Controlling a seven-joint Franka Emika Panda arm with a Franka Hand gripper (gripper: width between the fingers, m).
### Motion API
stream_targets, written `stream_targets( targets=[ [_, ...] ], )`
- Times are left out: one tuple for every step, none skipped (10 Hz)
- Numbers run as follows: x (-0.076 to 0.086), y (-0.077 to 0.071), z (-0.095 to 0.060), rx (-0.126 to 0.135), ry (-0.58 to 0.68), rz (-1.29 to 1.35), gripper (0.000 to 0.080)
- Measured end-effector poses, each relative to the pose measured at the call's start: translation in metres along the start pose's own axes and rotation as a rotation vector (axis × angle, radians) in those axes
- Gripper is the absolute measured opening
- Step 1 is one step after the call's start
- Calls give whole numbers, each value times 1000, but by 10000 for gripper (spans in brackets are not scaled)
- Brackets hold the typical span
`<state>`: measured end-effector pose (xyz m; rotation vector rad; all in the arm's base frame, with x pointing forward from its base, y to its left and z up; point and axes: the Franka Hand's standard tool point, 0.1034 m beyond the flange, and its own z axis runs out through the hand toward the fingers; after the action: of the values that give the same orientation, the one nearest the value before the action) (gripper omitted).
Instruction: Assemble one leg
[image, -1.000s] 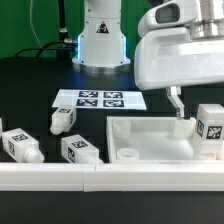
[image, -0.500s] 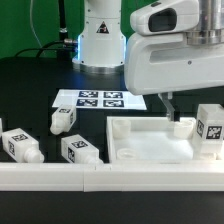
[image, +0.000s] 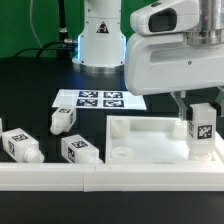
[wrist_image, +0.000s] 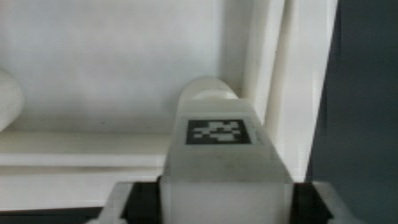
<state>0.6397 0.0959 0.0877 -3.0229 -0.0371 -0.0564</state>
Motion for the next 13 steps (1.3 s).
stream_targets(
  targets=[
    [0, 0, 0, 0, 0, 0, 285],
    [0, 0, 0, 0, 0, 2, 285],
    [0, -3, 0, 6, -1, 130, 285],
    [-1, -8, 1, 6, -1, 212, 285],
    [0, -8, 2, 14, 10, 391, 285],
    [0, -7, 3, 19, 21, 579, 285],
    [0, -7, 3, 22, 20, 683, 285],
    [0, -6, 3, 25, 19, 750, 285],
    [0, -6, 3, 25, 18, 789, 285],
    [0, -6, 3, 26, 17, 858, 287],
    [0, -6, 3, 27, 15, 934, 287],
    [0, -7, 3, 29, 11, 1032, 287],
    [-1, -10, 2, 35, -9, 1222, 287]
  ],
)
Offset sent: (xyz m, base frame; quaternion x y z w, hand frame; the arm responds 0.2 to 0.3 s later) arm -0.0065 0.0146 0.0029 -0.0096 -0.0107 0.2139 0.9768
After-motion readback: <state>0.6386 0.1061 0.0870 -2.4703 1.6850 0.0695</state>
